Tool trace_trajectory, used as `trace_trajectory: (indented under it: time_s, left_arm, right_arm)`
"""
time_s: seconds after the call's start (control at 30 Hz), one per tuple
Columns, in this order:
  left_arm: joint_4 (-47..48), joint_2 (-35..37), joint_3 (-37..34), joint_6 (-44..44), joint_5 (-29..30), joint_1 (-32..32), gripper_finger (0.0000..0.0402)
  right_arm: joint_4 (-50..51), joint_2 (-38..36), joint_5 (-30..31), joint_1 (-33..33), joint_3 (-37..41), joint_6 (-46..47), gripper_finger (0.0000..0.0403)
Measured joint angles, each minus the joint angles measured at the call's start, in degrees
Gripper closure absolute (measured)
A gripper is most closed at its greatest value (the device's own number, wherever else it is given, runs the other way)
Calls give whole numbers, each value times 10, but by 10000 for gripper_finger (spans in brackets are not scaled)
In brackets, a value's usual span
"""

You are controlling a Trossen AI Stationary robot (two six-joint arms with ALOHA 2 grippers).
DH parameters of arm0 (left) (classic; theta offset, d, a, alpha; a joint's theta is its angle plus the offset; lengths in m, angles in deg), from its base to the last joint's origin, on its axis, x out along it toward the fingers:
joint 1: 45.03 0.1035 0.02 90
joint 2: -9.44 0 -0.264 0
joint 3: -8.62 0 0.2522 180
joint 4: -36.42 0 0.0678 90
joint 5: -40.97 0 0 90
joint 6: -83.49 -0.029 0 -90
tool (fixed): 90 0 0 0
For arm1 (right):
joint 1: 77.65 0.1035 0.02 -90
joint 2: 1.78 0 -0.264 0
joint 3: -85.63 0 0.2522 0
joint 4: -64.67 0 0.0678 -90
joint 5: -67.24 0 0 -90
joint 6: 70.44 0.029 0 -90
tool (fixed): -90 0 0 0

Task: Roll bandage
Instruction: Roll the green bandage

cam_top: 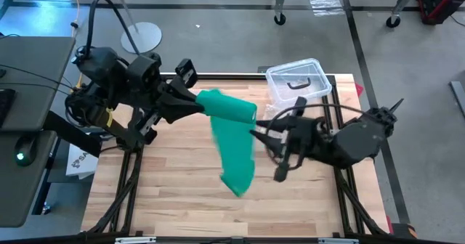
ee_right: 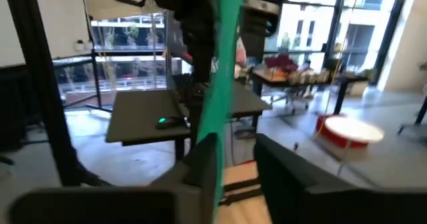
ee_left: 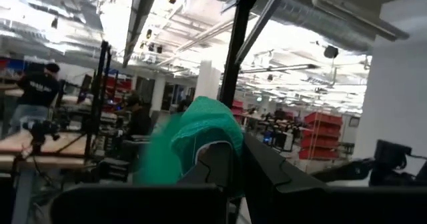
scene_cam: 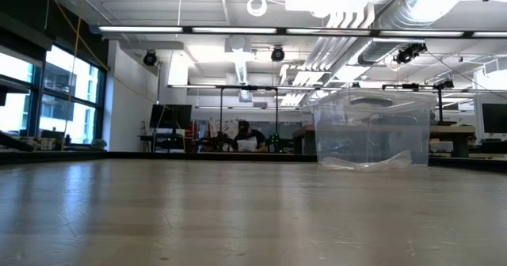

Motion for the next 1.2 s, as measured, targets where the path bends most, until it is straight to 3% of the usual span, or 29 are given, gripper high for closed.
trace_trajectory:
  time_s: [0.2,0.37,0.6,0.77,0.87,1.2]
  left_arm:
    - [29,1,1,-31,10,-7,385]
    - [67,1,1,-58,27,-13,385]
    - [103,1,1,-118,68,-33,385]
    - [129,0,1,-176,139,-54,385]
    - [142,0,0,-204,162,-60,385]
    - [145,-4,0,-260,174,-59,385]
  right_arm:
    - [83,-51,-20,13,0,137,212]
    - [138,-83,-43,34,0,214,174]
    - [171,-74,-146,55,1,201,169]
    - [142,-74,-133,61,0,165,169]
    - [91,-71,-121,45,0,114,169]
    - [44,-71,-225,-29,0,62,169]
